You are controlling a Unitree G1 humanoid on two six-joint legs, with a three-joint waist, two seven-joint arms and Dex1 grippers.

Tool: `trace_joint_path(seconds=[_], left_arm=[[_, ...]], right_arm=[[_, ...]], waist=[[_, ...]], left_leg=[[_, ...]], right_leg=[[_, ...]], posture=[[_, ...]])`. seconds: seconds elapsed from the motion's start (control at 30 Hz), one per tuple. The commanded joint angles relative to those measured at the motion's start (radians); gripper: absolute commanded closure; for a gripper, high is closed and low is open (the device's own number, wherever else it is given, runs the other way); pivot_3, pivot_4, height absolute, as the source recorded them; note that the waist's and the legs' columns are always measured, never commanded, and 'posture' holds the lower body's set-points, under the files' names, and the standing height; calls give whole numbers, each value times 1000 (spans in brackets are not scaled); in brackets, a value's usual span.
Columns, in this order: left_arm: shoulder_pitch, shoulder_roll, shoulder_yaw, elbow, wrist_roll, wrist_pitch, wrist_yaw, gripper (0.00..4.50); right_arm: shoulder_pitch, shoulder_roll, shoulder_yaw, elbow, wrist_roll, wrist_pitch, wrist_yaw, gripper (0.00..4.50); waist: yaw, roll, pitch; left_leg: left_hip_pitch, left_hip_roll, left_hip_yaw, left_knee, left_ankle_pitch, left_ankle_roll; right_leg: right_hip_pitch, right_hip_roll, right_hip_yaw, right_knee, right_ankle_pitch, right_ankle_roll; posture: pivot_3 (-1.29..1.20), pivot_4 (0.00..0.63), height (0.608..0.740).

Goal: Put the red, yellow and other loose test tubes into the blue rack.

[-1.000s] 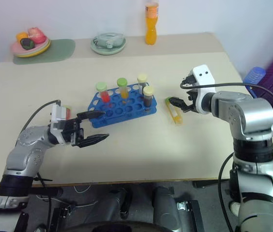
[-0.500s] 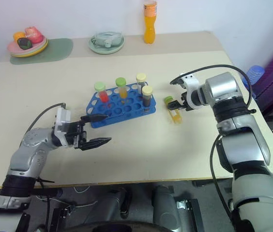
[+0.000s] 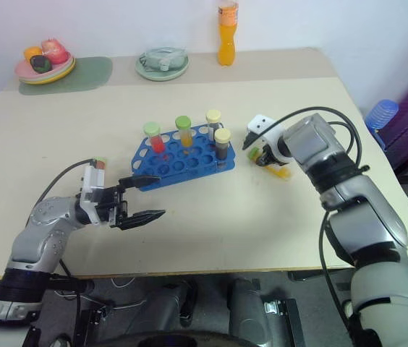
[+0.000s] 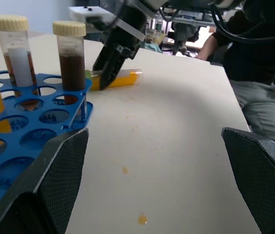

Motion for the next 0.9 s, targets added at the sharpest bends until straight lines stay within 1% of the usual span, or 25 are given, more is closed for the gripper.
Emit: trace_joint_path(seconds=[0.03, 0.17, 0.2, 0.23, 0.3, 0.33, 0.37, 0.43, 0.5, 0.53, 0.63, 0.7, 0.77, 0.83, 0.9], left_arm=[[-5, 11, 22, -18, -12, -2, -2, 0], [-6, 17, 25, -13, -13, -4, -7, 0], [-7, 18, 25, -10, -13, -5, -9, 0], [-10, 18, 25, -6, -13, -6, -11, 0], [-20, 16, 24, 5, -13, -6, -13, 0], [-23, 14, 25, 10, -13, -9, -12, 0], [-27, 13, 27, 17, -13, -11, -13, 0], [-21, -8, 59, 51, -27, -17, 17, 0], [-8, -19, 83, 92, -22, -45, 25, 0], [-1, -19, 92, 105, -20, -53, 22, 0], [5, -28, 137, 144, -45, -45, 39, 0], [13, -16, 159, 179, -34, -68, 29, 0], [16, -8, 171, 198, -28, -80, 22, 0], [15, -7, 184, 199, -35, -77, 26, 0], [20, -4, 194, 193, -37, -80, 29, 0]], right_arm=[[128, -123, -43, -262, 14, -60, 80, 3675], [307, -229, -202, -545, 168, -82, 189, 3675], [343, -234, -248, -601, 218, -77, 210, 3675], [379, -214, -308, -662, 288, -67, 220, 3675], [429, -112, -423, -768, 427, -42, 184, 3675], [438, -40, -465, -795, 475, -46, 142, 3675], [441, 9, -489, -808, 501, -47, 111, 3675], [425, 206, -536, -785, 534, -128, -30, 3675], [402, 378, -562, -745, 521, -219, -169, 3675], [396, 444, -563, -718, 499, -291, -215, 3675], [388, 586, -529, -597, 408, -519, -307, 3675], [394, 656, -494, -480, 329, -687, -364, 3675], [394, 698, -473, -377, 268, -827, -402, 3675], [394, 708, -449, -270, 194, -982, -428, 3675], [402, 717, -432, -188, 158, -1089, -439, 3675]], waist=[[3, 0, 0], [10, 0, 0], [6, 0, 0], [2, 0, 0], [-7, -1, 1], [-11, -1, 1], [-13, -1, 1], [-10, -2, 0], [-7, -2, 0], [-7, -2, 0], [-3, -3, -1], [-2, -3, -1], [-8, -3, -1], [-8, -3, -1], [-10, -3, -1]], left_leg=[[0, 0, 0, 0, 0, 0], [0, 0, 0, 1, -1, 1], [0, 0, 0, 1, -1, 1], [0, 0, 1, 1, -1, 1], [0, 1, 0, 1, -1, 1], [0, 2, 1, 2, -1, 1], [0, 2, 1, 2, -1, 1], [1, 3, 1, 2, -1, 1], [1, 3, 1, 2, -1, 1], [1, 2, 1, 2, 0, 1], [1, 2, 1, 2, 1, -1], [1, 1, 1, 2, 2, -3], [2, 1, 1, 3, 2, -3], [2, 1, 1, 2, 3, -5], [2, 1, 1, 2, 3, -5]], right_leg=[[0, 0, 0, 0, 0, 0], [0, 0, 0, 0, 0, 0], [0, 0, 0, -1, 0, 0], [0, 0, 0, 0, 0, 0], [1, 0, 0, 0, 0, 0], [1, 0, 0, 0, 0, 0], [1, 1, 0, 0, 0, 0], [1, 1, 0, 1, 0, 0], [2, 1, 0, 1, 0, 0], [2, 1, 0, 1, 0, 0], [1, 1, 0, 1, 1, -1], [1, 1, 0, 1, 2, 0], [1, 1, 0, 1, 2, 0], [1, 2, 0, 2, 2, -1], [0, 2, 0, 2, 2, -1]], posture=[[0, 150, 740], [0, 150, 740], [0, 150, 740], [0, 150, 740], [0, 150, 740], [0, 150, 740], [0, 150, 740], [0, 150, 740], [0, 150, 740], [0, 150, 740], [0, 150, 740], [0, 150, 740], [0, 150, 740], [0, 150, 740], [0, 150, 740]])
